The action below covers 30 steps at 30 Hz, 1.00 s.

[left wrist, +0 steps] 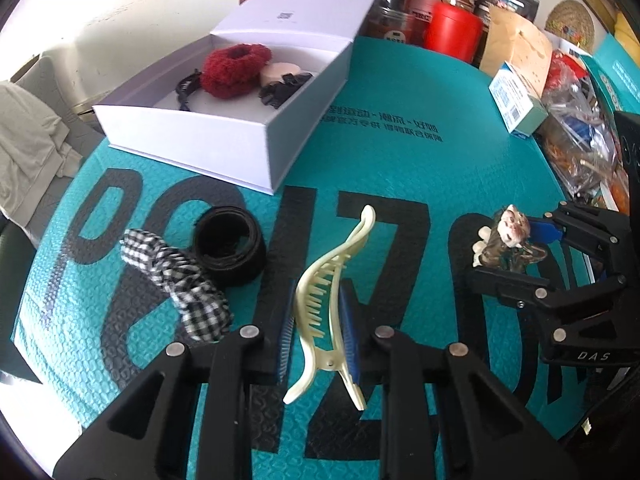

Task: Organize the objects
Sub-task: 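Close the left tool on the cream claw clip and lift it, then carry the cream claw clip and bear-head clip over the white box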

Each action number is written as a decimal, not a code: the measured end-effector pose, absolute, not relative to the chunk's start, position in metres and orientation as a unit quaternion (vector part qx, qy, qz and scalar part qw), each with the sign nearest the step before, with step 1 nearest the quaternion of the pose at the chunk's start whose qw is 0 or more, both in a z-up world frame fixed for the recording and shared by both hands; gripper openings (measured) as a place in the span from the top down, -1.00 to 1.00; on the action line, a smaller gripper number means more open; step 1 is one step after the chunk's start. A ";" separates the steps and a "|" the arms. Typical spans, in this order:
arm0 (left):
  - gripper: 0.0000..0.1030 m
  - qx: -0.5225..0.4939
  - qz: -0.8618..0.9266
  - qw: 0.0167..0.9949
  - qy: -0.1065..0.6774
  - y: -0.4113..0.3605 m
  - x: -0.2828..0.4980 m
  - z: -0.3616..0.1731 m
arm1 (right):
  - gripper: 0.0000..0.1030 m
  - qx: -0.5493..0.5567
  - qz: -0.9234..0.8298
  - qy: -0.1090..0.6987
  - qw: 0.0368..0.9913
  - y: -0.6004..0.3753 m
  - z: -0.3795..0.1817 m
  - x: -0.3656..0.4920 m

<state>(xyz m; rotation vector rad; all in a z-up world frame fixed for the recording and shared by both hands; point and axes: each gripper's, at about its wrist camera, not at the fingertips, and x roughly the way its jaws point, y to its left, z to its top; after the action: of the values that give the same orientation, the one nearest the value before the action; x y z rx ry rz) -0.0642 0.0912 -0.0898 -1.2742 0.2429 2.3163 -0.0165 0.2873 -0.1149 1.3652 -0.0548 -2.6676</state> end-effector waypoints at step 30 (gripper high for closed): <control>0.60 -0.397 0.898 0.180 0.065 0.041 -0.086 0.004 | -0.13 0.384 -0.910 0.075 0.139 0.251 -0.028 -0.053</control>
<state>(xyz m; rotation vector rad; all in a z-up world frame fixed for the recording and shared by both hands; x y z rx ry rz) -0.0861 0.0409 0.0037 -1.1221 0.1838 2.5364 -0.0527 0.2513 -0.0282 1.1104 0.2183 -2.6304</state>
